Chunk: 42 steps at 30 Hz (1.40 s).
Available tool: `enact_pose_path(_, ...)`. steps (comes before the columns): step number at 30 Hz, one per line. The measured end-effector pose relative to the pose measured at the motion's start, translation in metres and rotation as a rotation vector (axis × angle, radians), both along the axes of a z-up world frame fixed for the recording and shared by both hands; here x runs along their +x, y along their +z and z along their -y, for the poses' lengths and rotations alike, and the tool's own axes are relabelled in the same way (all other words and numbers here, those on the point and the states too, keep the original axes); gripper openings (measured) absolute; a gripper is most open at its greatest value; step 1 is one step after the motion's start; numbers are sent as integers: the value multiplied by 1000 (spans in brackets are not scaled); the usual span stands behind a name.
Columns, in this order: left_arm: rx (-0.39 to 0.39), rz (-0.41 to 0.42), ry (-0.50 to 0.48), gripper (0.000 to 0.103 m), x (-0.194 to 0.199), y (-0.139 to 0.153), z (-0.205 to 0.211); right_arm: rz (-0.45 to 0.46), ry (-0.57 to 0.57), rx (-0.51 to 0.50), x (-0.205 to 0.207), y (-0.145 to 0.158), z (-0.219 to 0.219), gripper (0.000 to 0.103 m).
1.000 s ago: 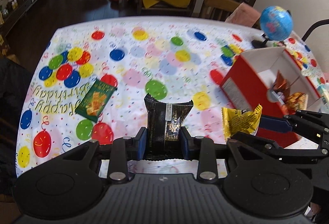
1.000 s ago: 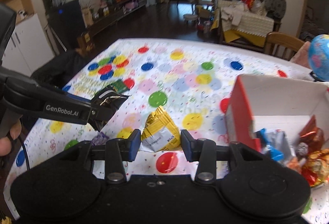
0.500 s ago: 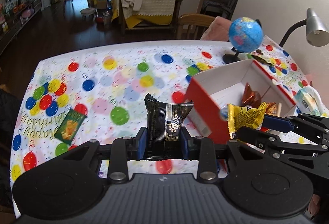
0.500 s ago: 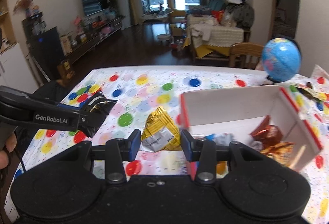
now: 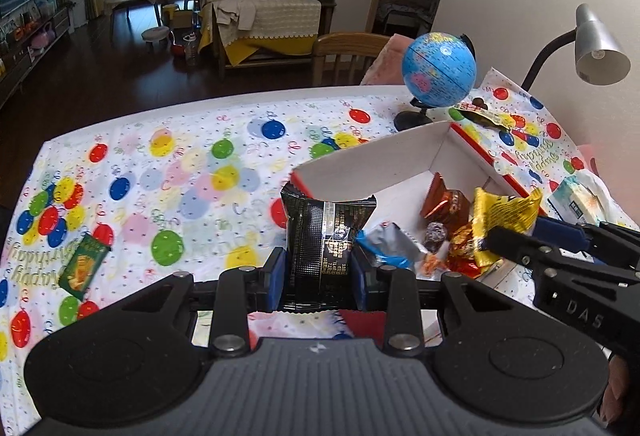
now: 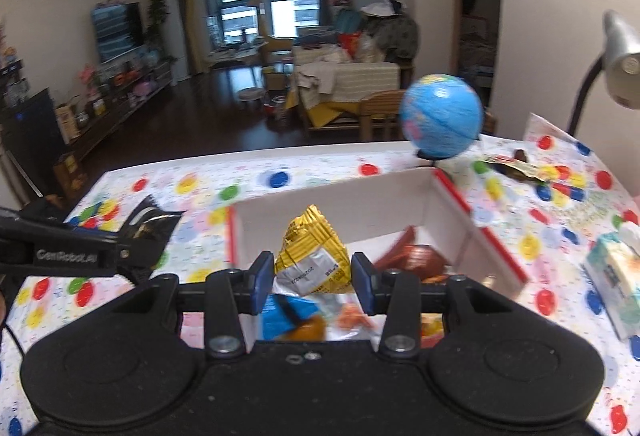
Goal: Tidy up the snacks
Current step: 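Carry the black bag and yellow packet with both grippers over the box, then open both grippers to drop the black bag and yellow packet into the box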
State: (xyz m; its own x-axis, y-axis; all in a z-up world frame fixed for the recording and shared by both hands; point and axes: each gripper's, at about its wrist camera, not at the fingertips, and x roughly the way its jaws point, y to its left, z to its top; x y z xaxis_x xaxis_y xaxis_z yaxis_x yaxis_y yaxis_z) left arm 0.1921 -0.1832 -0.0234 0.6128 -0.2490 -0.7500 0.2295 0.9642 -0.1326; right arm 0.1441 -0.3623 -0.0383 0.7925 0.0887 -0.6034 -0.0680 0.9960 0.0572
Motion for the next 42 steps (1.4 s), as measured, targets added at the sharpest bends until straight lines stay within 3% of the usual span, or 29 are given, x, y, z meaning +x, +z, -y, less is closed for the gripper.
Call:
enact_pose_path(18, 90, -63, 28, 33, 36, -33, 75, -63, -91, -27, 25, -33, 100, 40)
enact_pose_path(31, 177, -104, -16, 33, 72, -61, 119, -125, -51, -52, 59, -59, 117, 40)
enact_pose_path(42, 211, -171, -23, 33, 90, -87, 131, -171, -46, -59, 67, -70, 125, 43)
